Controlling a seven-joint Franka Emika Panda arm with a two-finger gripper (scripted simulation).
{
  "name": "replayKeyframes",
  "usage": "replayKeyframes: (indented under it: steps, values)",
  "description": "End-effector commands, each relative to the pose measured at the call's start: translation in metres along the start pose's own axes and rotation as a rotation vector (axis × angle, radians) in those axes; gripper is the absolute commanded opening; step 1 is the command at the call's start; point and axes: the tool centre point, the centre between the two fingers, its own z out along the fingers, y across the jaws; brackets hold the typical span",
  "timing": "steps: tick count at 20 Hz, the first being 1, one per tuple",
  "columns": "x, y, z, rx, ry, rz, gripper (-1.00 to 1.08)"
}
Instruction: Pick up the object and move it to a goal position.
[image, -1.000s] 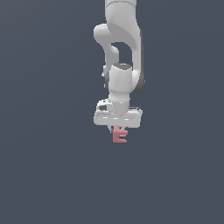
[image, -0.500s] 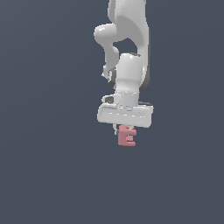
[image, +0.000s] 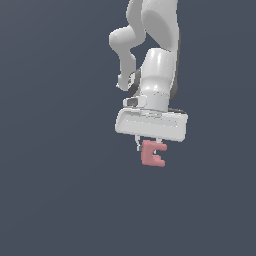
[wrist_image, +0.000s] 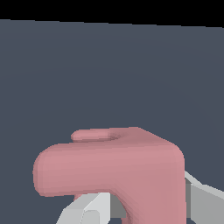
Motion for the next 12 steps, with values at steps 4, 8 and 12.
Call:
replayKeyframes:
  steps: [4,8,12]
  values:
    - [0.030,-0.009,-0.017,-0.013,0.099,0.014,-1.00]
    - [0.052,-0.016,-0.031,-0.024,0.173,0.024,-1.00]
    - [0.074,-0.023,-0.049,-0.035,0.254,0.036,-1.00]
